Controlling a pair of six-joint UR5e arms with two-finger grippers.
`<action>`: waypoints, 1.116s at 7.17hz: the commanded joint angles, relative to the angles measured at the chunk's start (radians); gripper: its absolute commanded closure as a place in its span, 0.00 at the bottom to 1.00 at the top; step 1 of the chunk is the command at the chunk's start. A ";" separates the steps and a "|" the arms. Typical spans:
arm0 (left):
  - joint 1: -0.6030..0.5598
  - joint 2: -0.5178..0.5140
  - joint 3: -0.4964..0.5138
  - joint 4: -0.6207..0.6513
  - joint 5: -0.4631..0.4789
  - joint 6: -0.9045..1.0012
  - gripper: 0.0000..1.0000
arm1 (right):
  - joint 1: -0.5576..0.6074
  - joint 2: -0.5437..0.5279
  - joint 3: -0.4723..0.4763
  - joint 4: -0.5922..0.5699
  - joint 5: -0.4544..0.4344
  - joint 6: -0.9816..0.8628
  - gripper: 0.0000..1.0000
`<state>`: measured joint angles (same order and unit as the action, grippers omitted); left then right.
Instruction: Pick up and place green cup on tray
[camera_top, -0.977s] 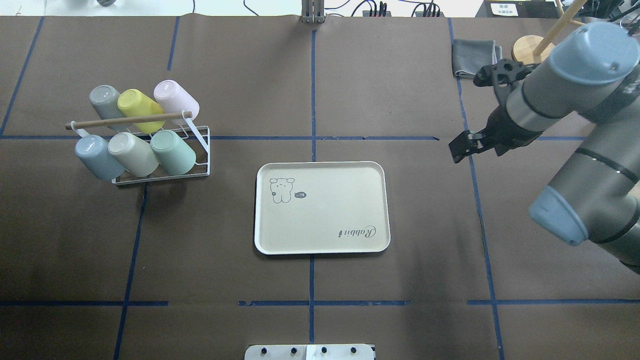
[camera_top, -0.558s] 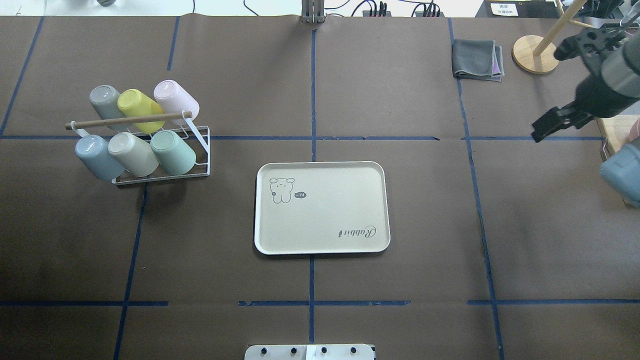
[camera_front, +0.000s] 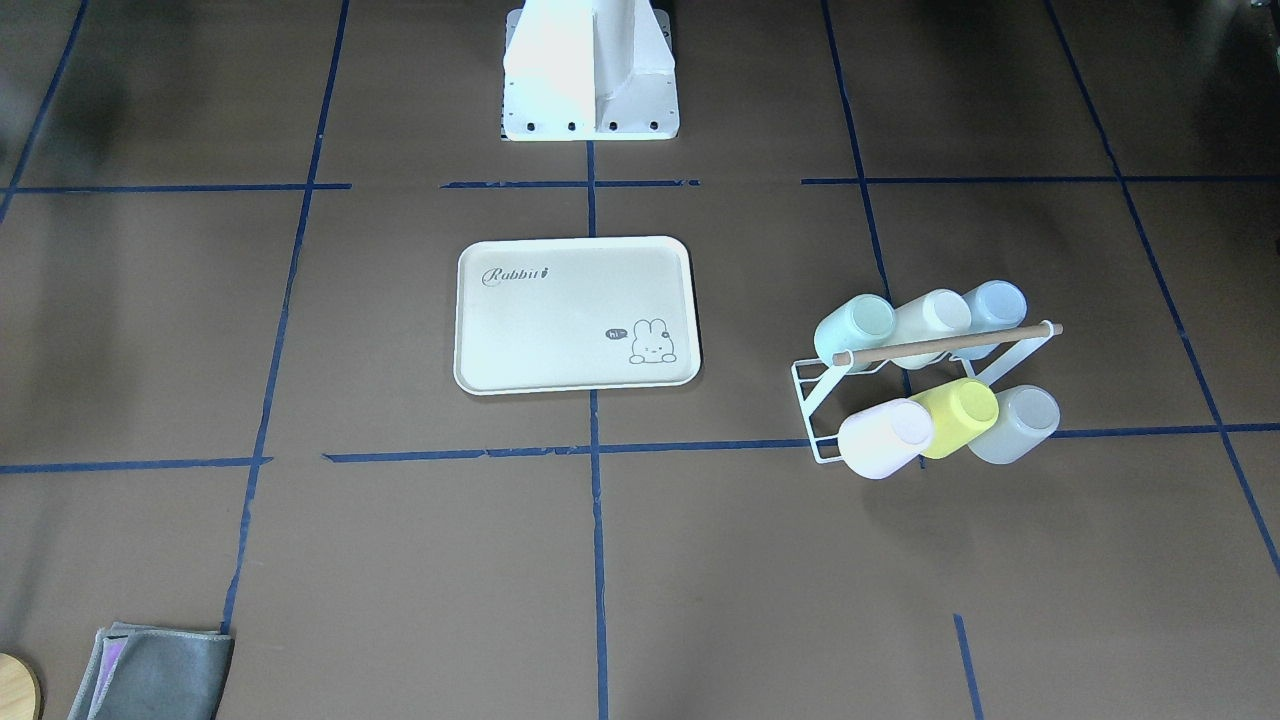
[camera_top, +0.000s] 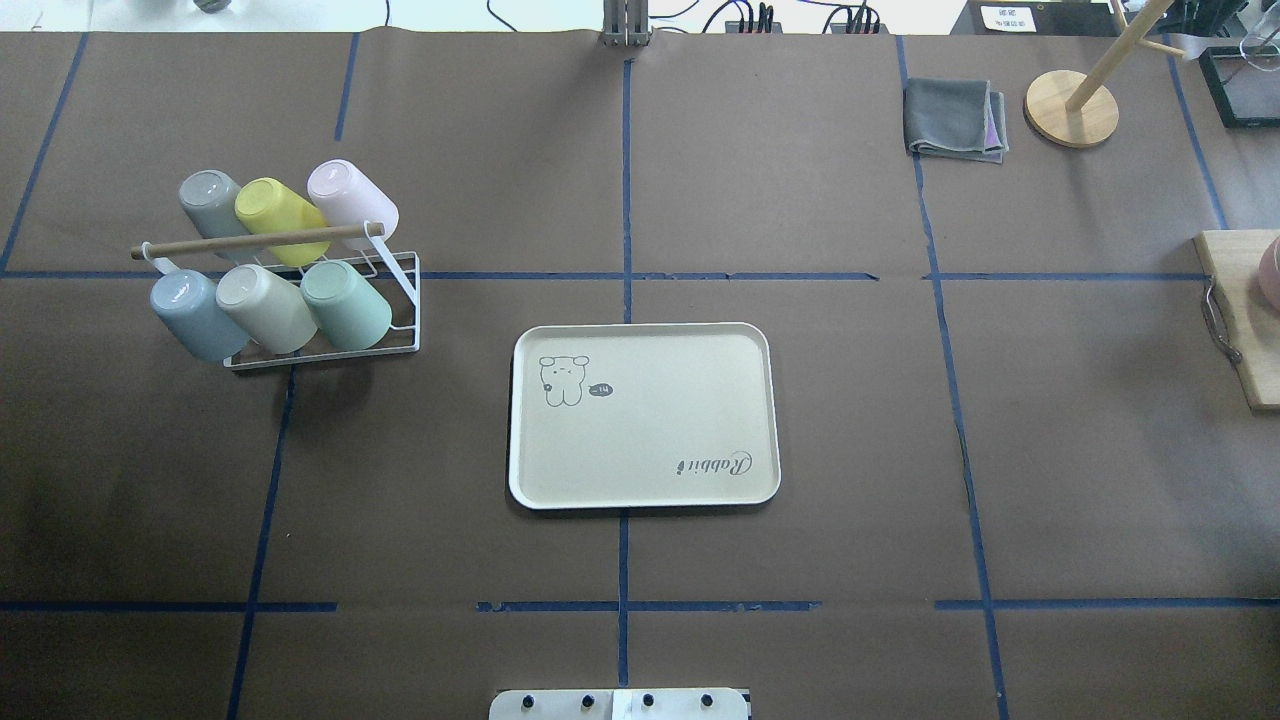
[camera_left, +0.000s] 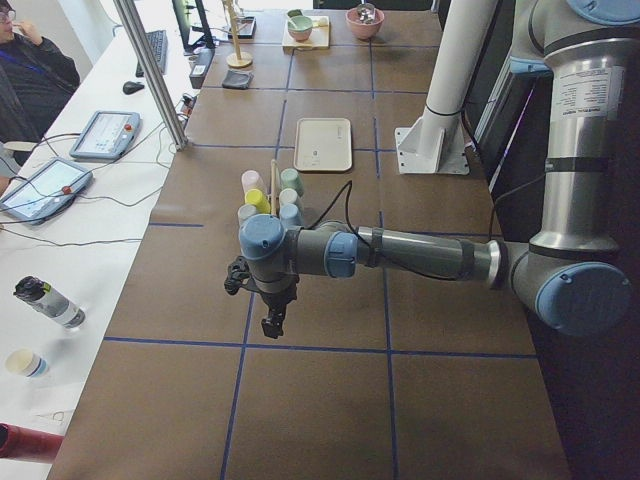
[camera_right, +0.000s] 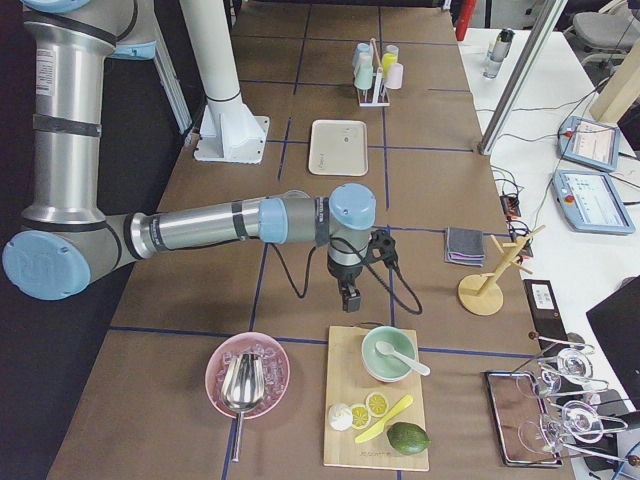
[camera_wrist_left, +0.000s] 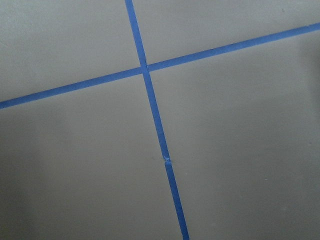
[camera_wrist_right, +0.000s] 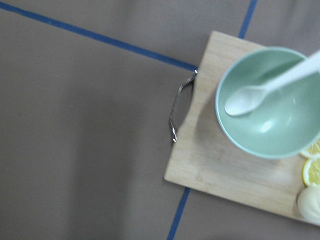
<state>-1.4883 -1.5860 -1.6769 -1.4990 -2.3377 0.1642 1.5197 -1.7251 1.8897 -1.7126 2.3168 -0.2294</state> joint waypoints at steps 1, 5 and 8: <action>-0.003 -0.032 0.016 -0.001 -0.005 -0.003 0.00 | 0.040 -0.076 0.018 0.004 -0.007 0.031 0.00; 0.028 -0.115 -0.138 -0.088 0.001 0.008 0.00 | 0.040 -0.073 0.025 0.056 -0.002 0.082 0.00; 0.238 -0.288 -0.224 -0.118 0.049 0.005 0.00 | 0.040 -0.077 0.035 0.056 -0.002 0.082 0.00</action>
<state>-1.3131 -1.7802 -1.8802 -1.6159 -2.3199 0.1689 1.5600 -1.7997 1.9172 -1.6572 2.3147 -0.1476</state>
